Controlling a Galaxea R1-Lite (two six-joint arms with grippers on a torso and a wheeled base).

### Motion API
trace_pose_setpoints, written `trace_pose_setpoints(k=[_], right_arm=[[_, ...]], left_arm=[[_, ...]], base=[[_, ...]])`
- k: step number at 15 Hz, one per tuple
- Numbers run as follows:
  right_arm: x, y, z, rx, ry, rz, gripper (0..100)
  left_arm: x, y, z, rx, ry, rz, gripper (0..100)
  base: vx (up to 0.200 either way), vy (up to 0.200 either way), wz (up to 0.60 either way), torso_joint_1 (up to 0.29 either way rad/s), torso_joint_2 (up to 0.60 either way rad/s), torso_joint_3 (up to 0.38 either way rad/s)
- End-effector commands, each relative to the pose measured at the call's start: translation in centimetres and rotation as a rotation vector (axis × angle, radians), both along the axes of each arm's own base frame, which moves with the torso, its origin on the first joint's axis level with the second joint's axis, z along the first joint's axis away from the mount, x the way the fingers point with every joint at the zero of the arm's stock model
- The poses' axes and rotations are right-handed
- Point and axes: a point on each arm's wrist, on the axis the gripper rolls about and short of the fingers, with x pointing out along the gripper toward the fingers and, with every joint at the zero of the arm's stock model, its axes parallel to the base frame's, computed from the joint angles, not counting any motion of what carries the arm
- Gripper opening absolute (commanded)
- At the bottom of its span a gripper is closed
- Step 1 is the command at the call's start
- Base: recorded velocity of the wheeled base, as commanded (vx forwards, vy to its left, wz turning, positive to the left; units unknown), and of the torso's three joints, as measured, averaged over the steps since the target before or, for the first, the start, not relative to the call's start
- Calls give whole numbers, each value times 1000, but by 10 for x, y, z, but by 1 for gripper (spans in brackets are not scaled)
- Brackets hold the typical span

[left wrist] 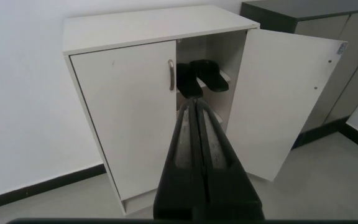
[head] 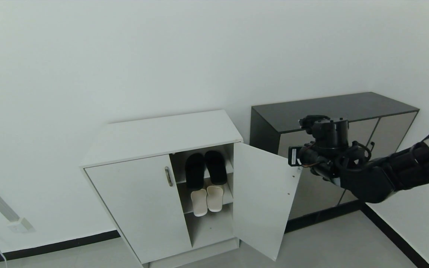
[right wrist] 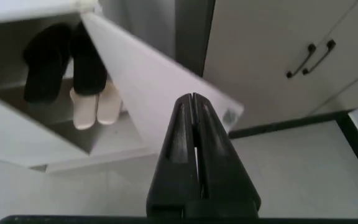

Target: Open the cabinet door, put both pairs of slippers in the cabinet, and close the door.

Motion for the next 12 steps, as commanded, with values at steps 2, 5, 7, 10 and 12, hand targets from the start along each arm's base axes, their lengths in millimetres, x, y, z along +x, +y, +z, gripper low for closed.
trace_pose_setpoints(k=[2,5,7,10,12], right_arm=[[53,-17,-12,9,26,-38,0],[75,-23,-22,11,37,-48,0],[83,-26,-32,15,53,-39,0],[90,-24,-46,12,74,-32,0],[93,-23,-51,8,85,-33,0]], left_arm=[[0,0,0,0,3,-1,0],[0,0,0,0,1,-1,0],[0,0,0,0,1,-1,0],[0,0,0,0,1,-1,0],[0,0,0,0,1,-1,0]], base=[[0,0,0,0,0,0],[0,0,0,0,0,0],[0,0,0,0,0,0],[0,0,0,0,0,0],[0,0,0,0,0,0]])
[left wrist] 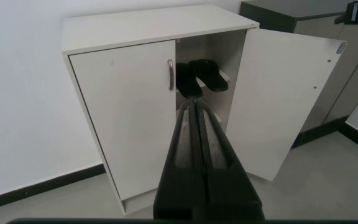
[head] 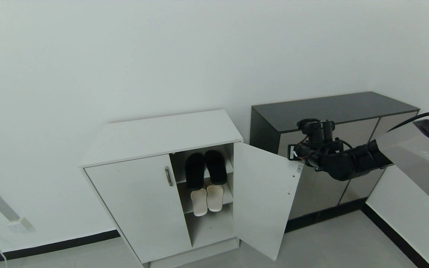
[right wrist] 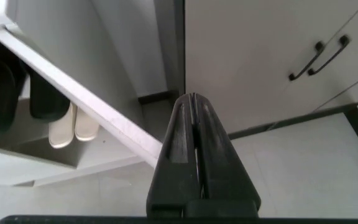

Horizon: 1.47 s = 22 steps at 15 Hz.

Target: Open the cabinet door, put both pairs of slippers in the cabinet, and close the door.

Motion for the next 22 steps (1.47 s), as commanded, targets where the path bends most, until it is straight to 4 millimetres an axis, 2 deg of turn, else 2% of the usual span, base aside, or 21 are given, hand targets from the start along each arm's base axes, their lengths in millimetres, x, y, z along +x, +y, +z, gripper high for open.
trace_pose_setpoints(k=[1,12,17,22], right_arm=[[2,2,-10,-6,22,3,0],[-6,12,-20,-14,88,21,0],[-45,41,-16,-3,127,94,0],[-97,86,-19,-3,132,242,0]], left_arm=[[0,0,0,0,1,-1,0],[0,0,0,0,2,-1,0],[0,0,0,0,1,-1,0],[0,0,0,0,1,-1,0]], base=[[0,0,0,0,0,0],[0,0,0,0,0,0],[0,0,0,0,0,0],[0,0,0,0,0,0]])
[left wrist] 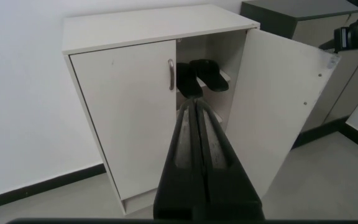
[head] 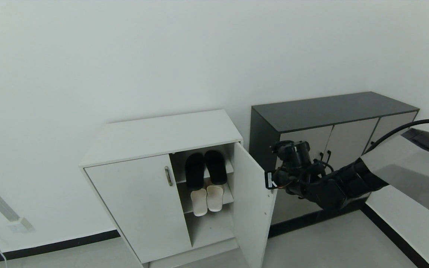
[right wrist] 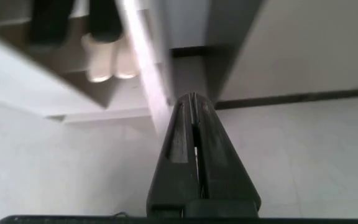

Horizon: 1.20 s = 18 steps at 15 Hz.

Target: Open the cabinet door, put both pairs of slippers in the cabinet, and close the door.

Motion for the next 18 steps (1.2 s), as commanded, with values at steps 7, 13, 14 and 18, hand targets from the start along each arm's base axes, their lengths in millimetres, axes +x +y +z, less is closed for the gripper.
trace_pose_setpoints(k=[7,13,14,18], right_arm=[[-70,38,16,7,-68,213,0],[-82,42,16,1,-85,251,0],[-83,42,15,0,-84,254,0],[-83,40,15,12,-71,282,0]], left_arm=[[0,0,0,0,1,0,0],[0,0,0,0,1,0,0],[0,0,0,0,1,0,0],[0,0,0,0,1,0,0]], base=[[0,0,0,0,0,0],[0,0,200,1,2,2],[0,0,600,-7,-2,-7],[0,0,600,6,4,2]])
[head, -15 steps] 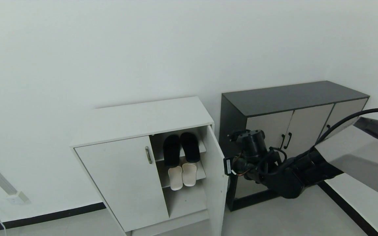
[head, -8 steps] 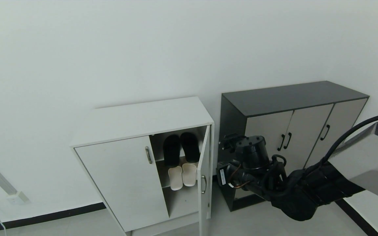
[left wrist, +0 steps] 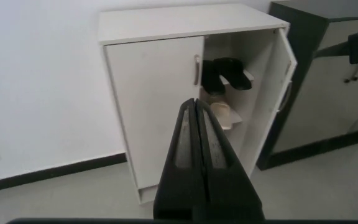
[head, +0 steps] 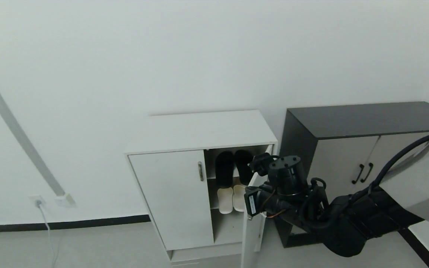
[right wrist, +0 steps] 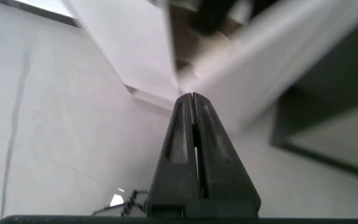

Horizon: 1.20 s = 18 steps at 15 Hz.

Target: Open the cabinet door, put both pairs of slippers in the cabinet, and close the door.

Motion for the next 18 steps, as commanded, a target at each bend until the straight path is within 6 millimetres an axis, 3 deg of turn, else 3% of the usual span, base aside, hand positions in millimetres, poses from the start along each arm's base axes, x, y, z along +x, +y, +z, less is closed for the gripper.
trace_pose_setpoints(k=[1,5,8,13,15,18], right_arm=[[0,-2,0,-1,2,-4,0],[4,-12,6,4,-10,-35,0],[-1,-37,15,-21,10,-77,0],[-27,-70,-3,-93,94,-106,0],[-27,-74,-8,-99,107,-112,0],[-29,-77,-15,-118,131,-111,0]], left_arm=[[0,0,0,0,0,-1,0],[0,0,0,0,0,-1,0],[0,0,0,0,0,-1,0],[0,0,0,2,2,-1,0],[0,0,0,0,0,-1,0],[0,0,0,-1,0,1,0]], base=[[0,0,0,0,0,0],[0,0,0,0,0,0],[0,0,0,0,0,0],[160,0,0,-6,1,2],[200,0,0,5,0,0],[0,0,0,0,0,0]])
